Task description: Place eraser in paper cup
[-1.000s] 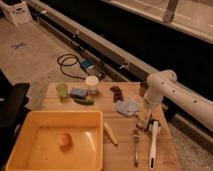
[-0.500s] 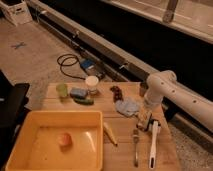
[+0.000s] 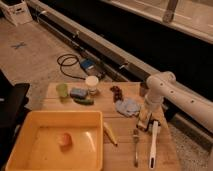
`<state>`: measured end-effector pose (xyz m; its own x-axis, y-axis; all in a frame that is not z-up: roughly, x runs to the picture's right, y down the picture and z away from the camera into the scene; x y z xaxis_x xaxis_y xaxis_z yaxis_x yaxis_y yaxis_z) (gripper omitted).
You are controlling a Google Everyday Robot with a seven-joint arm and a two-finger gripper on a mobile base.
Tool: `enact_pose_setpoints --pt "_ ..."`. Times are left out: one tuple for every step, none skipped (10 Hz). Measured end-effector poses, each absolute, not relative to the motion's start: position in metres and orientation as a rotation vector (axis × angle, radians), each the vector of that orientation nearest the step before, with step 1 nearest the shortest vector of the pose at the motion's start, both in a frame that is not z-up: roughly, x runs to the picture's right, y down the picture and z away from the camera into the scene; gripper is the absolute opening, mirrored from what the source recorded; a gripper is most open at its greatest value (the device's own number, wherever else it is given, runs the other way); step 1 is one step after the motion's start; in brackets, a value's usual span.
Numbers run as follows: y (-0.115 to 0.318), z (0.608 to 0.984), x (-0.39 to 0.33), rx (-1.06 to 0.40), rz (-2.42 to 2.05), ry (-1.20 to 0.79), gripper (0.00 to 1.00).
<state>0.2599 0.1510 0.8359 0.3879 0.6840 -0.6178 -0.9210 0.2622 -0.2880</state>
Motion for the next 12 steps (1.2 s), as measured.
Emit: enact_pose_setpoints --pt "0.152 0.838 0.26 -0.679 1.138 0.417 0.63" --pt "0.153 0.839 0.26 -0.681 1.143 0.421 0.63" --pt "0.155 0.841 0.26 -0.687 1.15 0.428 0.63" --pt "0.157 0.843 0.26 -0.694 1.156 0.431 0.63" --pt "0.158 0.845 0.259 -0.706 1.164 0.432 0.63" --pt "0.159 0.846 0.259 -0.713 1.169 0.433 0.63" --pt "0.161 0.848 0.258 -0.725 1.175 0.434 0.63" --pt "0.163 0.85 0.256 -0.737 1.18 0.433 0.63" --pt "0.164 0.851 0.254 -0.748 1.18 0.432 0.63" --pt "0.166 0.854 0.251 -0.764 1.181 0.43 0.63" --pt "0.169 0.857 0.25 -0.781 1.182 0.431 0.63" --pt "0.17 0.858 0.249 -0.783 1.181 0.43 0.63"
